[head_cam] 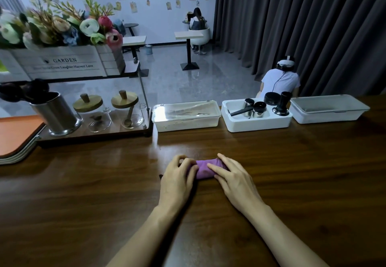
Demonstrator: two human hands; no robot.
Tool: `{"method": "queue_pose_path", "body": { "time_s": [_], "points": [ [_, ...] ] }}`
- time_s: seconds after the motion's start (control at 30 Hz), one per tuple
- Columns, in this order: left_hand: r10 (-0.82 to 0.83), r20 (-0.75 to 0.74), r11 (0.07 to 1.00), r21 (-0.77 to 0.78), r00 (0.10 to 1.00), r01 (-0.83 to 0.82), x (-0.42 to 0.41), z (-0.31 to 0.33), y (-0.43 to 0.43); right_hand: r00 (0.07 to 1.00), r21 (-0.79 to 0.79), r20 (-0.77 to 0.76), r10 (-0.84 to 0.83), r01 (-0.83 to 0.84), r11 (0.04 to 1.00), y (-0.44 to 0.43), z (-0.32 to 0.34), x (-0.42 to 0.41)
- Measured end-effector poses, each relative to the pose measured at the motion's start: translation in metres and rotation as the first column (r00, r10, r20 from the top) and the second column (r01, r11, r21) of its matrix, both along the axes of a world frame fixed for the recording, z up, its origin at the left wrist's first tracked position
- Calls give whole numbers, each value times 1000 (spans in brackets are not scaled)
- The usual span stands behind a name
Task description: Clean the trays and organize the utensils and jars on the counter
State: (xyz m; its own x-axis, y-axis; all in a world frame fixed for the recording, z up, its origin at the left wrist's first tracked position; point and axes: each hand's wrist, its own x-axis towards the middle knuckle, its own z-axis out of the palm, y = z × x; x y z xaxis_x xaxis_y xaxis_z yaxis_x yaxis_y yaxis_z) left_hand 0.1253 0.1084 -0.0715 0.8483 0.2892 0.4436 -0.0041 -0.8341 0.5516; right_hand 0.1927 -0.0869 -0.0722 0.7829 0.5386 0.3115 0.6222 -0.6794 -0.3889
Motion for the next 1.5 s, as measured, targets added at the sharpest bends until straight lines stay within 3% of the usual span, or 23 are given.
{"method": "queue_pose_path", "body": {
  "time_s": [0.1,0.3,0.4,0.53,0.9,1.03,1.23,1.4,1.5],
  "points": [
    [-29,-21,996,85,999,31,14,-9,14,997,40,19,-78,77,996,13,3,21],
    [82,-16,967,244,997,-76,64,-13,52,984,40,46,-171,169,985,56,1,63],
    [15,-16,946,323,1000,-9,79,-14,59,976,36,38,-216,214,976,75,-2,82],
    [22,-104,962,273,994,7,89,-17,62,968,6,40,-246,246,969,86,-8,97],
    [143,-228,932,360,963,-53,92,-19,63,968,-39,103,-227,232,972,87,-9,95],
    [72,-186,931,366,980,1,92,-16,61,966,-22,147,-215,220,975,87,-9,94],
    [-10,-310,951,291,951,105,93,-18,60,971,-47,147,-188,197,979,87,-10,96],
    [4,-332,945,309,943,105,93,-14,59,983,-30,73,-168,171,985,86,-7,96],
    [-4,-265,956,283,964,82,88,-9,58,990,68,-85,-112,118,991,78,-1,101]
  ]
}}
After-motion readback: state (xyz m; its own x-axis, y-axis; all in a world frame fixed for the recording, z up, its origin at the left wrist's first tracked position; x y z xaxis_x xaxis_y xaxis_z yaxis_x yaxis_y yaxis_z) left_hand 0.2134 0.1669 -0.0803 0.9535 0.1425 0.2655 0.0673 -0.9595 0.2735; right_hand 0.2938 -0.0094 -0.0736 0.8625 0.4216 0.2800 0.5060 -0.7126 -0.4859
